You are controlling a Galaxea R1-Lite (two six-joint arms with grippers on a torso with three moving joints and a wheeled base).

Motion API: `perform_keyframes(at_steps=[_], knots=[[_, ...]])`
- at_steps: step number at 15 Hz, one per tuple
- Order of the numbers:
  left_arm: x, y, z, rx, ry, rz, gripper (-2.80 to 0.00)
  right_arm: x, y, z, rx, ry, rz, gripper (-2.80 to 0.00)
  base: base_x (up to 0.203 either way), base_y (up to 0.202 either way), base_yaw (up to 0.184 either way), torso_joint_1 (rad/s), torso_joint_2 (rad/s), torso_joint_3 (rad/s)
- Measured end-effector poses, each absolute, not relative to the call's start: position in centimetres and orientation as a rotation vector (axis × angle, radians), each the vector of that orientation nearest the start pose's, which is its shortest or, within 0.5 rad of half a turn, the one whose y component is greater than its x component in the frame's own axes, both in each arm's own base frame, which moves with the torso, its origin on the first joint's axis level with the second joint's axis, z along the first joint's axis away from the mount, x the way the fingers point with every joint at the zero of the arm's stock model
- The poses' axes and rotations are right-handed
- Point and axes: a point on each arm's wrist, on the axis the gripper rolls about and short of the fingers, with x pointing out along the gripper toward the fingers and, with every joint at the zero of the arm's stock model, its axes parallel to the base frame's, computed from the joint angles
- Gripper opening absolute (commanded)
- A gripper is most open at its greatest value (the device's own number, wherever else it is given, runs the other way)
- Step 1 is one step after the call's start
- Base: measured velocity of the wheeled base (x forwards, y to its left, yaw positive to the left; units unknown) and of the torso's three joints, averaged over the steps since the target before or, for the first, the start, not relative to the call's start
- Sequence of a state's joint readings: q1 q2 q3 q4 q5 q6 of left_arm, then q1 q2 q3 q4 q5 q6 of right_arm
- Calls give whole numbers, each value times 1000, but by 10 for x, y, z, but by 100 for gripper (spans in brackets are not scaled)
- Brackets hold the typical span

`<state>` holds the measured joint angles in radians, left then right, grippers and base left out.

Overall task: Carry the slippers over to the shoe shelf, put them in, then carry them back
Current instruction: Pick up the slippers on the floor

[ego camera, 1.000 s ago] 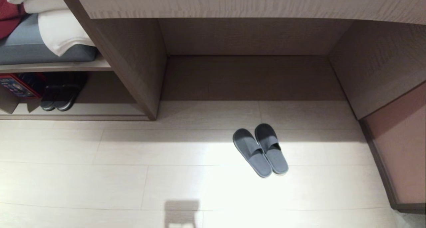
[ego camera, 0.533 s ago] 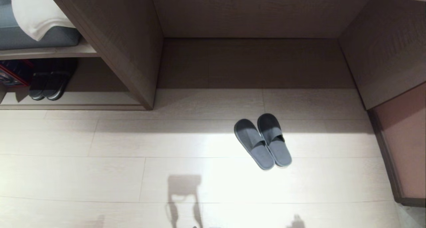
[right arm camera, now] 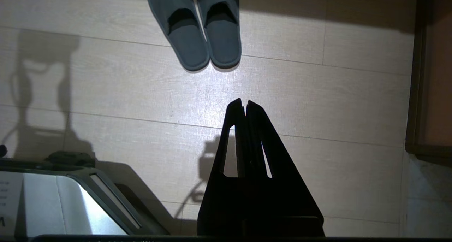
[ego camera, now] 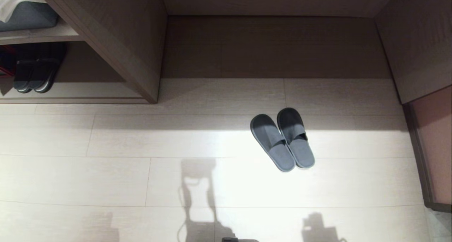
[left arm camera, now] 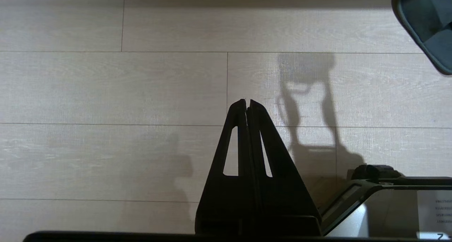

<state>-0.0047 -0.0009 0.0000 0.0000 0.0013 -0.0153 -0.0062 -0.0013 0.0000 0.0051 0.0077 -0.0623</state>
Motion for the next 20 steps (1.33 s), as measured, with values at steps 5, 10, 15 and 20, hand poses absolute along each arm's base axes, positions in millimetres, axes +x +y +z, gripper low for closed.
perform_keyframes(at_steps=[5, 10, 15, 20], knots=[[-23, 0, 75, -15, -1, -3, -280, -23, 0, 75, -61, 4, 0, -280, 0, 0, 0, 2, 2, -198], [-23, 0, 75, -16, -1, -4, -280, -23, 0, 75, -57, 5, -2, -280, 0, 0, 0, 5, 1, -197], [-23, 0, 75, -16, -1, -3, -280, -23, 0, 75, -53, 4, -3, -280, 0, 0, 0, 4, 3, -199], [-23, 0, 76, -16, -1, -3, -280, -23, 0, 75, -54, 5, -2, -280, 0, 0, 0, 3, 3, -198]])
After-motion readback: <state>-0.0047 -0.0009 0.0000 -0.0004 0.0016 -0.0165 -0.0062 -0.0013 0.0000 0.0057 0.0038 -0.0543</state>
